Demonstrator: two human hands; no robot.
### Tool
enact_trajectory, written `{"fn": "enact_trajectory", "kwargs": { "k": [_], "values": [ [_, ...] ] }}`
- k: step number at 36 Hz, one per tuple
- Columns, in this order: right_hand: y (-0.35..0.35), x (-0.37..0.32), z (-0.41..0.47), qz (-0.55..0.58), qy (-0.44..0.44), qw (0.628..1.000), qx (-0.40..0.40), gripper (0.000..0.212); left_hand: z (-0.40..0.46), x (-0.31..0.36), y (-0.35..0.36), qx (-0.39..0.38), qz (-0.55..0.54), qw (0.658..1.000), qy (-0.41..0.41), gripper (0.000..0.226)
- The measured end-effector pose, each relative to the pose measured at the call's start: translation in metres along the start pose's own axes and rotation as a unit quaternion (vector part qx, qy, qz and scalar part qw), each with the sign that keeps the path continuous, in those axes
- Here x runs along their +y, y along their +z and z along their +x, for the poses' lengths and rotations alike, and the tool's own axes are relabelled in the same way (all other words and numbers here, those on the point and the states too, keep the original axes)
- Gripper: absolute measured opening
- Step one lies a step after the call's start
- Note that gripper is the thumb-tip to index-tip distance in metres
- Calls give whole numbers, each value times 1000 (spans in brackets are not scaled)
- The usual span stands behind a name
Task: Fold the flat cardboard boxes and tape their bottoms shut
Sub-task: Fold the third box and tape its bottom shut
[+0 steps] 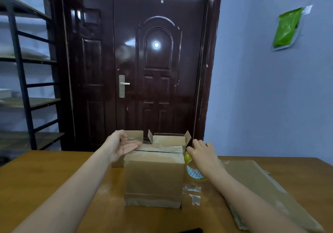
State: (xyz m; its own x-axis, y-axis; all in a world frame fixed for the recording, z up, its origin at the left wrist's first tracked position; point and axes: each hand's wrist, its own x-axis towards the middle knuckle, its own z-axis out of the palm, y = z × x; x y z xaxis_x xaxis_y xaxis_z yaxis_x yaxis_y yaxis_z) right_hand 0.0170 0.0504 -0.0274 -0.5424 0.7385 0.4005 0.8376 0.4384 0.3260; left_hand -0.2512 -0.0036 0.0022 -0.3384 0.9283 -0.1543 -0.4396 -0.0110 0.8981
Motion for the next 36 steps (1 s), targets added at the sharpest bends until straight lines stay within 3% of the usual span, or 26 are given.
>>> {"fn": "enact_trajectory", "kwargs": {
  "k": [6,14,27,36],
  "values": [
    [-6,-1,-1,-15,-11,1000,5,41,3,-2,-3,20,88,994,58,19],
    [-5,-1,0,-24,-8,999,-24,44,6,-2,-16,40,251,962,101,35],
    [-1,-3,1,-12,-2,1000,-20,43,5,-17,-34,2,285,953,99,31],
    [3,-1,2,-17,-2,1000,-17,48,-1,-23,-43,-51,281,957,48,29]
  ]
}}
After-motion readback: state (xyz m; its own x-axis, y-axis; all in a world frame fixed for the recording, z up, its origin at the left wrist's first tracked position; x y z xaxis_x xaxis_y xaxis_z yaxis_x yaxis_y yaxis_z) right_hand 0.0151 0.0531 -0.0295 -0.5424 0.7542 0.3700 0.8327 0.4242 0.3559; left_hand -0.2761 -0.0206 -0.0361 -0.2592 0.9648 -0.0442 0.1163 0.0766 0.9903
